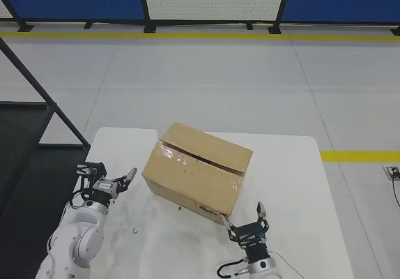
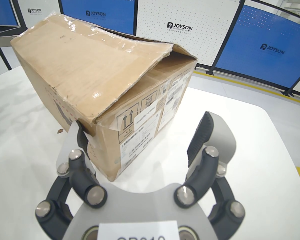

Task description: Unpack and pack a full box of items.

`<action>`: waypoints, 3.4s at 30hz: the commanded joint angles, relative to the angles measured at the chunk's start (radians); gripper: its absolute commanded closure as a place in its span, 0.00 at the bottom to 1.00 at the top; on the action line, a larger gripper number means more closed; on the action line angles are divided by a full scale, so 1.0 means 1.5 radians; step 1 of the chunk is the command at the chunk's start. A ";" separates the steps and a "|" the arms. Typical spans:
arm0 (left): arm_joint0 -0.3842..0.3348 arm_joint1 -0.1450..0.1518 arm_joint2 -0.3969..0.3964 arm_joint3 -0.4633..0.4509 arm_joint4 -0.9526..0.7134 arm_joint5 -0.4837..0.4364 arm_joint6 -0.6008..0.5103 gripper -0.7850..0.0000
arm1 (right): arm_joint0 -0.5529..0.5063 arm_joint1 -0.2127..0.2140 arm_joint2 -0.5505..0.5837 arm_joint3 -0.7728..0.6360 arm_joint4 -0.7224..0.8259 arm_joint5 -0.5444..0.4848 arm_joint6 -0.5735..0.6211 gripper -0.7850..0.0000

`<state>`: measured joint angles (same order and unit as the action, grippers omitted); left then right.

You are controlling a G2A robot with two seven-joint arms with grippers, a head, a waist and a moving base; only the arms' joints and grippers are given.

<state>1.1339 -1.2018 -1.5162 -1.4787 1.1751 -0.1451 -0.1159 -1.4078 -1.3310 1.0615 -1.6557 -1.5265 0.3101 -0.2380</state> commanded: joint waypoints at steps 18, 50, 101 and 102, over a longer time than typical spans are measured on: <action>-0.017 -0.005 0.058 0.035 0.045 -0.011 0.002 0.00 | -0.076 0.034 0.137 -0.086 0.023 -0.324 -0.064 0.00; 0.097 0.008 -0.011 -0.054 0.156 0.053 0.109 0.00 | -0.138 0.059 0.204 -0.167 -0.057 -0.428 -0.115 0.00; 0.140 0.005 0.044 -0.066 0.230 -0.008 0.198 0.00 | 0.089 0.075 0.188 0.071 0.047 -0.615 0.071 0.00; 0.137 0.005 0.038 -0.063 0.221 0.005 0.193 0.00 | 0.092 0.075 0.185 0.073 0.046 -0.615 0.070 0.00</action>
<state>1.3433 -1.1938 -1.4486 -1.5782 1.5251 -0.1585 0.1815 -1.2745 -1.2188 1.3439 -1.5502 -1.4564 -0.6130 -0.1323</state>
